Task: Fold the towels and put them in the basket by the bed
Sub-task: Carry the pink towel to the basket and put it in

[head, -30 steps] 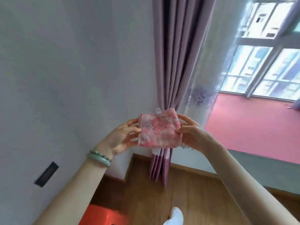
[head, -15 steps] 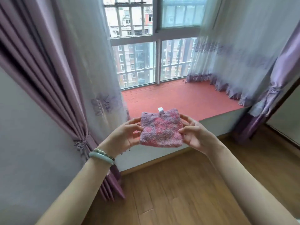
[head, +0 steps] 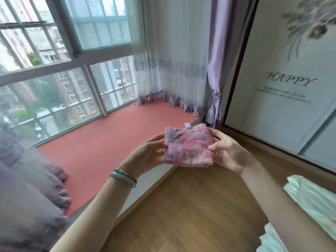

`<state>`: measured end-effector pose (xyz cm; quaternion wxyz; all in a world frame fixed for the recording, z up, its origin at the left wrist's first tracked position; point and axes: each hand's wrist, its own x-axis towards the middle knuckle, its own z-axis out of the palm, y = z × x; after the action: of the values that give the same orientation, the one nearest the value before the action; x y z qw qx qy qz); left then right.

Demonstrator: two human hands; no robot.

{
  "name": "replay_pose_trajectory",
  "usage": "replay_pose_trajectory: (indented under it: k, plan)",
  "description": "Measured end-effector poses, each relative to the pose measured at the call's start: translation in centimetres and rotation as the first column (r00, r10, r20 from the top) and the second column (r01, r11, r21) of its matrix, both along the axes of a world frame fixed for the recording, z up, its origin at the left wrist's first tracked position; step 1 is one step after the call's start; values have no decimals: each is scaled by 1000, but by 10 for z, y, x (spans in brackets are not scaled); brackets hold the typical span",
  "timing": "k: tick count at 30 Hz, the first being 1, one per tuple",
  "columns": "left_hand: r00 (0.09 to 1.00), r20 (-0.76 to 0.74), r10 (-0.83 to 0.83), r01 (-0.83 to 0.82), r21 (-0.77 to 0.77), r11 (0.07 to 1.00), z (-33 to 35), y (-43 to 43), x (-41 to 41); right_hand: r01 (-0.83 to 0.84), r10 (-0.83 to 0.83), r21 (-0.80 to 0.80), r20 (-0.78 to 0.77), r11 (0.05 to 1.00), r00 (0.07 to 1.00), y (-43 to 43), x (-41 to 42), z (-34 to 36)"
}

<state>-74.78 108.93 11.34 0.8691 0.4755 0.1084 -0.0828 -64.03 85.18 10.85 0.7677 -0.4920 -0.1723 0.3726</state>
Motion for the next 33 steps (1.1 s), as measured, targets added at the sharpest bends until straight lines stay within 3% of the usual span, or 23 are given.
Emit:
replay_pose_trajectory:
  k: [7, 17, 33]
  plan:
    - [976, -3, -219, 219, 29, 975, -4, -61, 120, 250, -251, -28, -24, 968, 968, -73, 61, -6]
    - [869, 9, -494, 493, 45, 869, -15, -131, 316, 516, -519, -92, -3, 852, 855, -143, 196, -18]
    - [641, 45, -766, 761, 90, 643, 7, -247, 595, 733, -733, -24, -40, 680, 679, -244, 404, -2]
